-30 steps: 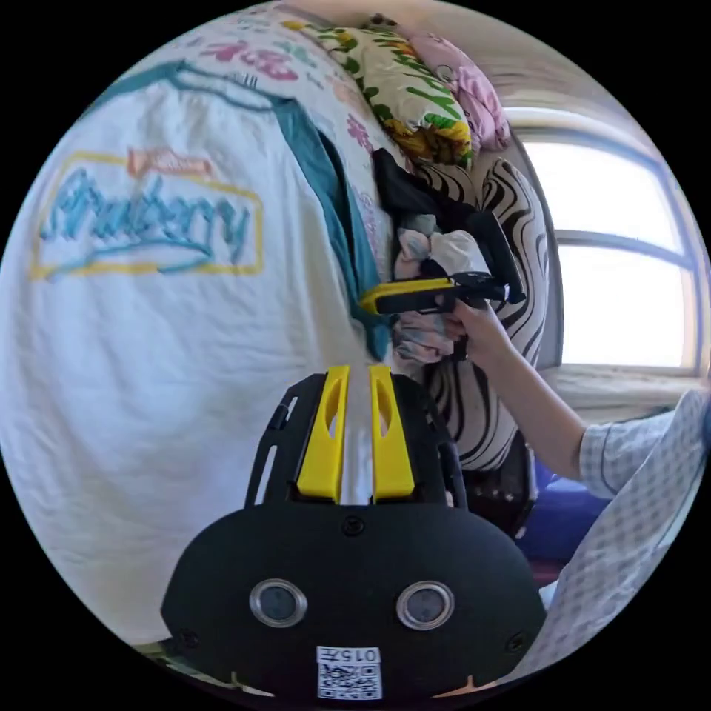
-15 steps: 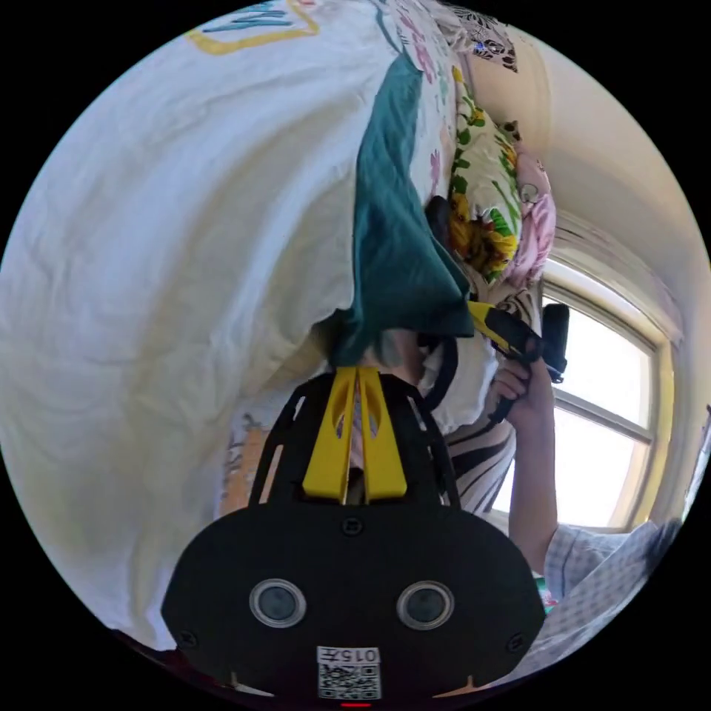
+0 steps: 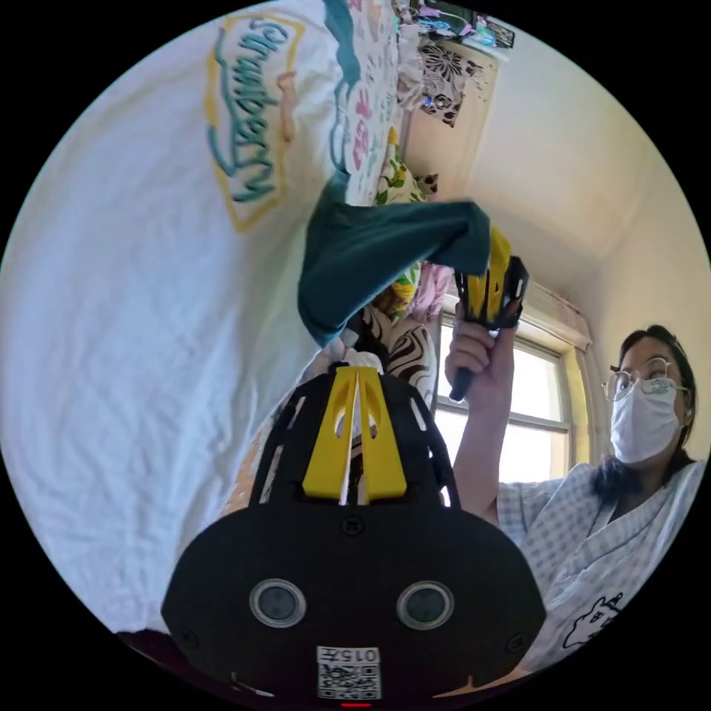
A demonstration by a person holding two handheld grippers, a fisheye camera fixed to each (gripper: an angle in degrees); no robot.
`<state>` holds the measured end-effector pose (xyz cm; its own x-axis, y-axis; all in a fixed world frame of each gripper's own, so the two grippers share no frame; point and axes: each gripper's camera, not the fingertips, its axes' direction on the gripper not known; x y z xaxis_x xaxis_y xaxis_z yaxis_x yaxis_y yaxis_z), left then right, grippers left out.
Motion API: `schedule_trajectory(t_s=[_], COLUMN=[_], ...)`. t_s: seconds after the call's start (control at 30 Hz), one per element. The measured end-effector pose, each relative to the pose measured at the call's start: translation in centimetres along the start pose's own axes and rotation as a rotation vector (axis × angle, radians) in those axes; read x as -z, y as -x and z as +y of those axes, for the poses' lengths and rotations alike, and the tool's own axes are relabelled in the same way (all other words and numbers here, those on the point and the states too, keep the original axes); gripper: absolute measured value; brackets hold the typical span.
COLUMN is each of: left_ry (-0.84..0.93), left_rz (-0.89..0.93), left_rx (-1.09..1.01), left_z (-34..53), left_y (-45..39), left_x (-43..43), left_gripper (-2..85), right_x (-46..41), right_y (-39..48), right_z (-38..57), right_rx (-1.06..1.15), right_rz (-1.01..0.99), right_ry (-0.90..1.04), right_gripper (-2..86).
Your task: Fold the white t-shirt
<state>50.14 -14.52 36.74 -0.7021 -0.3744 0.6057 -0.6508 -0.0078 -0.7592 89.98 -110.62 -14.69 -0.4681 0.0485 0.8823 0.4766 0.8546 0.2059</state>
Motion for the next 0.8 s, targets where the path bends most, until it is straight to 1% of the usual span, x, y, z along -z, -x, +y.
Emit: schedule_trajectory(t_s=[0.07,0.17,0.23,0.3,0.33,0.4,0.43,0.47,0.5,0.57,0.6,0.67,0.77,0.8], left_ry=[-0.015,-0.027,-0.024,-0.023,-0.024,-0.033,-0.033,-0.038,-0.041,-0.051,-0.046,-0.047,-0.048,-0.051], left_rz=[-0.028,-0.102,-0.146,-0.193,-0.198,-0.218,-0.236,-0.300,-0.376,-0.434,-0.450,-0.454,-0.459,-0.482], left_rx=[0.044,0.041,0.018,-0.019,-0.025,-0.046,-0.055,-0.077,-0.098,-0.116,-0.114,-0.106,-0.195,-0.232], left_z=[0.5,0.4,-0.4,-2.0,-2.4,-4.0,-4.4,-4.8,-5.2,-5.5,-5.6,-5.5,-4.6,-4.1], left_y=[0.7,0.4,-0.2,-0.9,-1.0,-1.6,-1.8,-2.1,-2.3,-2.3,-2.0,-2.1,-4.1,-5.1], left_x=[3.1,7.3,8.8,9.5,9.4,8.4,8.0,7.1,6.0,4.2,3.0,1.7,0.5,0.4], left_gripper=[-0.9,-0.8,-0.5,0.9,1.6,4.9,5.2,5.8,5.7,4.8,3.1,0.3,-0.6,-0.6], right_x=[-2.9,-2.9,-1.5,-1.1,-1.5,-2.7,-3.4,-3.7,-4.2,-5.1,-5.4,-5.7,-6.1,-6.6], right_y=[-0.7,-0.6,-1.2,-2.2,-3.4,-5.6,-6.9,-7.4,-8.2,-9.1,-9.2,-8.7,-6.5,-5.3], right_z=[-0.2,1.7,4.2,5.9,6.5,6.9,7.2,7.3,7.4,7.7,8.0,8.9,10.9,11.9], right_rx=[-0.050,-0.025,-0.046,-0.059,-0.087,-0.152,-0.196,-0.199,-0.203,-0.229,-0.221,-0.204,-0.087,-0.010], right_rz=[0.047,0.103,0.346,0.476,0.518,0.540,0.553,0.541,0.495,0.427,0.398,0.400,0.400,0.393], right_ry=[0.051,-0.041,-0.148,-0.196,-0.182,-0.119,-0.118,-0.129,-0.153,-0.171,-0.194,-0.225,-0.255,-0.240], right_gripper=[4.3,5.7,7.2,7.8,8.5,9.2,8.9,8.5,7.2,4.4,2.3,1.2,0.8,0.9])
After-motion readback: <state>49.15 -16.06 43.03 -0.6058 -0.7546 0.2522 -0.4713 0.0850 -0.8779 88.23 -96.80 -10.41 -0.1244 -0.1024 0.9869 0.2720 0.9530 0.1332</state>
